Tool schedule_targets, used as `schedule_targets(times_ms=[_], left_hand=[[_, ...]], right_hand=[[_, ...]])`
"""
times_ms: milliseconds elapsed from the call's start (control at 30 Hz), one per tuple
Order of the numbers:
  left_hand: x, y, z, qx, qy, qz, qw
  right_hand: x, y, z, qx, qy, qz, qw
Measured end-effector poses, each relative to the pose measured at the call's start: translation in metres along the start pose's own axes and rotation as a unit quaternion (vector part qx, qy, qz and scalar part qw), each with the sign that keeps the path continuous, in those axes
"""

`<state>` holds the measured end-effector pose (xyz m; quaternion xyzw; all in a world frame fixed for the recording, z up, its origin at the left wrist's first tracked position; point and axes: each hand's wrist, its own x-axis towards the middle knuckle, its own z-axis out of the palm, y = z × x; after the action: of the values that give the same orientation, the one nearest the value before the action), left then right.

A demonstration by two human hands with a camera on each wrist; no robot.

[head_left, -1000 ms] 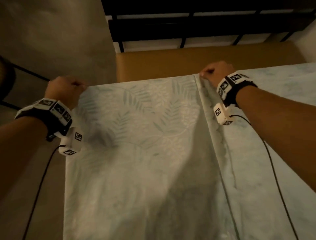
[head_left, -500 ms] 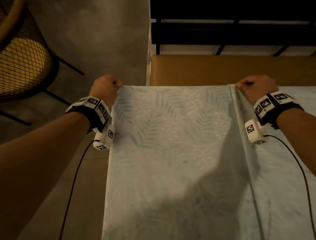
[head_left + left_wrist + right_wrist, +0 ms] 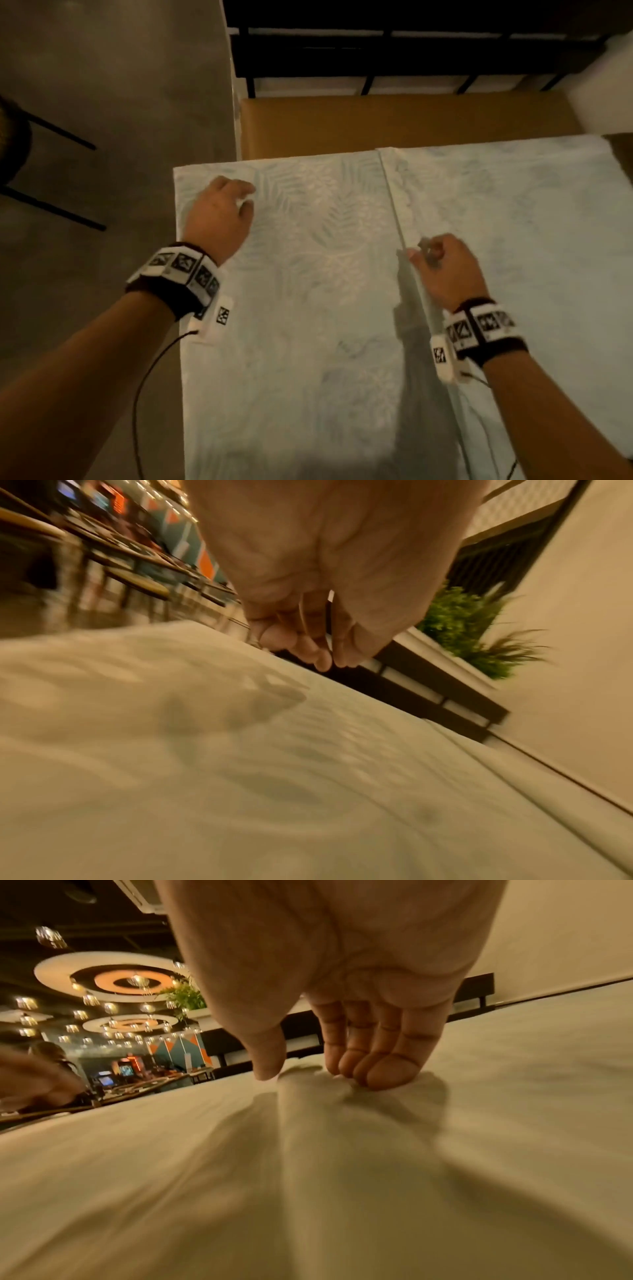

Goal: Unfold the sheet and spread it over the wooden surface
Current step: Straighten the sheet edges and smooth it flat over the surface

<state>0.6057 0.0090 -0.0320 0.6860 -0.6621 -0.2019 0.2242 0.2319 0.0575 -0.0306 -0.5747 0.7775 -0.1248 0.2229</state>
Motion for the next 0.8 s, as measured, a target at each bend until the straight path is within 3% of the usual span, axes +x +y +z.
schedule_targets(times_ms=[133, 333, 467, 600, 800], left_hand=[[-0.019, 0.083, 0.051, -0.041, -0.116, 0.057, 0.991], [-0.031, 0.201, 0.117, -0.009, -0.218, -0.008, 0.976], [-0.024, 0.255, 0.149, 0.085, -0.231, -0.102, 0.964], [-0.009, 0.275, 0.161, 0.140, -0.167, -0.130, 0.967], [0.001, 0.292, 0.127, 0.098, -0.238, -0.175, 0.950]], right_hand=[[-0.077, 0.023, 0.008, -0.022, -0.038, 0.026, 0.999], [-0.110, 0.054, 0.005, -0.026, -0.060, 0.026, 0.998], [-0.117, 0.064, -0.008, -0.018, -0.089, -0.032, 0.995], [-0.117, 0.070, -0.026, 0.052, -0.101, -0.074, 0.991], [-0.107, 0.088, -0.050, 0.201, -0.118, -0.050, 0.971]])
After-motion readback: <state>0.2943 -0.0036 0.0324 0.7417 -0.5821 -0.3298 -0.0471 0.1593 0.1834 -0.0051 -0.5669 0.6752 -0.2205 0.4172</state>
